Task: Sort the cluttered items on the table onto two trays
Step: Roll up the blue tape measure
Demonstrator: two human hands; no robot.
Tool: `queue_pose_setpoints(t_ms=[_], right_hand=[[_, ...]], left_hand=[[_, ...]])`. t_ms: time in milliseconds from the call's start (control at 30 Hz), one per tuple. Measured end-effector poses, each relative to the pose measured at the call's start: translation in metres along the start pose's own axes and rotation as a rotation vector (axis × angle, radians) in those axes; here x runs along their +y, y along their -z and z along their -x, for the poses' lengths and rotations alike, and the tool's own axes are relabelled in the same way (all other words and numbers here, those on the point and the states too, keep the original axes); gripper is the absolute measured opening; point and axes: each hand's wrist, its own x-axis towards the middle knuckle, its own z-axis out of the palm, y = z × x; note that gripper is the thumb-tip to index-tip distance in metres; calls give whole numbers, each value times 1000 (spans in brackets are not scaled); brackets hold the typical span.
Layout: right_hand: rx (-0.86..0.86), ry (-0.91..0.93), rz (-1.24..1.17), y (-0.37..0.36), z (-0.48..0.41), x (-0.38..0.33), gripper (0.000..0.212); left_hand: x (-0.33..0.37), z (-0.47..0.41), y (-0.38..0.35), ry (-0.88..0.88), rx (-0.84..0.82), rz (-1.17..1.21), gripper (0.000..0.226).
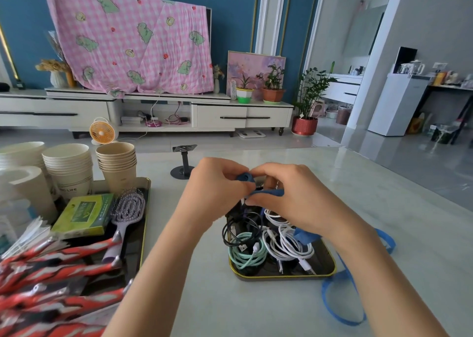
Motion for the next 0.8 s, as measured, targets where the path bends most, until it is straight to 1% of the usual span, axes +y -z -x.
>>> queue_pose_setpoints(t_ms=[67, 100, 133, 233, 267, 300, 367, 467, 600, 700, 800], right_hand=[[45, 24, 16, -1, -1, 2, 25], [86, 33, 11, -1, -1, 3, 23], [136, 40, -3, -2, -1, 3, 23], [301, 48, -40, -2, -1, 3, 24], [340, 43, -47, -2, -1, 2, 25], [367, 39, -50, -3, -1, 1, 25], [397, 34, -52, -6, -2, 0, 26], [398, 41, -48, -10, -2, -3, 29], [401, 45, -27, -13, -3, -5, 30], [380, 52, -14, -13, -3, -5, 27], [327, 61, 1, -11, -4, -3, 23]], left_hand=[[-1, -1, 4, -2, -77, 31, 17], [-2, -2, 6, 12, -105, 100, 19], [-1, -2, 8, 45, -125, 218, 21], [4, -5, 11, 177, -160, 704, 18], [6, -5, 10, 216, -174, 805, 19], [6, -5, 9, 241, -199, 845, 22], [7, -4, 4, 262, -243, 860, 27], [6, -4, -3, 264, -190, 935, 28], [5, -6, -5, 261, -153, 1012, 23], [3, -7, -7, 245, -111, 979, 20], [2, -7, -8, 218, -45, 883, 16]])
